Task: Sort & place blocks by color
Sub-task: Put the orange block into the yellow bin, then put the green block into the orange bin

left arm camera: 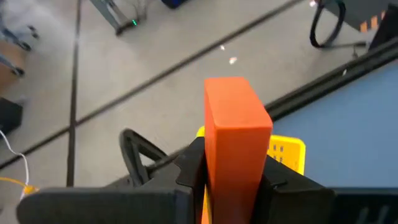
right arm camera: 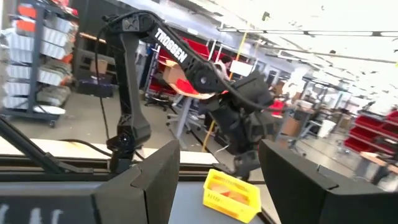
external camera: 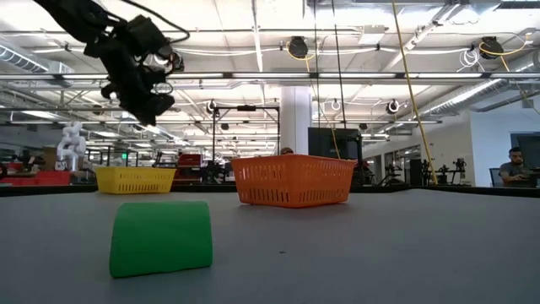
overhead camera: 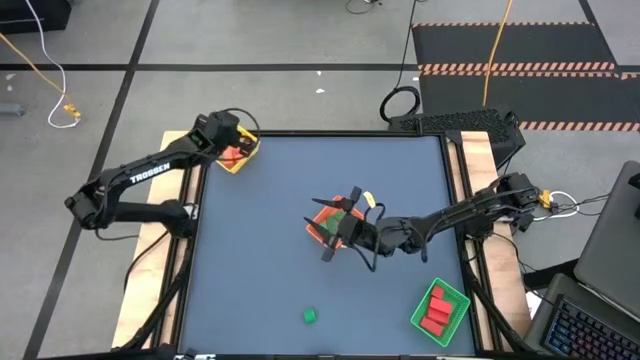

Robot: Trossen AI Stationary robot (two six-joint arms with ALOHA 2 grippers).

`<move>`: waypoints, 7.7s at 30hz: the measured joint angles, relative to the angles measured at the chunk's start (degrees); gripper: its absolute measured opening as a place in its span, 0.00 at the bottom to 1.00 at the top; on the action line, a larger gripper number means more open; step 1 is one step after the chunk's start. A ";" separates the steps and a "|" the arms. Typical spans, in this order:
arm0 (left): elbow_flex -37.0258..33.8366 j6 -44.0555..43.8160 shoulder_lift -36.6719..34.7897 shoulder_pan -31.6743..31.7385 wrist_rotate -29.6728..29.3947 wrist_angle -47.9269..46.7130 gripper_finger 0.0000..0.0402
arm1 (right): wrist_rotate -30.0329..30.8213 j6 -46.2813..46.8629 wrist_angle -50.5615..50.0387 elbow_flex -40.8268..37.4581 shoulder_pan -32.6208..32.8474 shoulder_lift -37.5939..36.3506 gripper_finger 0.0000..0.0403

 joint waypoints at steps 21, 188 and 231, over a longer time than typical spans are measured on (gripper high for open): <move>-0.02 -1.51 4.16 0.32 3.58 -2.43 0.54 | 6.27 -1.63 -6.29 0.01 2.02 -3.49 0.53; 0.02 -5.00 -8.60 -54.96 12.63 -1.37 0.58 | -5.38 31.65 -29.52 11.48 11.31 25.22 0.18; 0.02 -5.95 -8.60 -54.97 12.65 -1.37 0.58 | -23.88 72.33 -30.28 11.50 8.01 24.24 0.62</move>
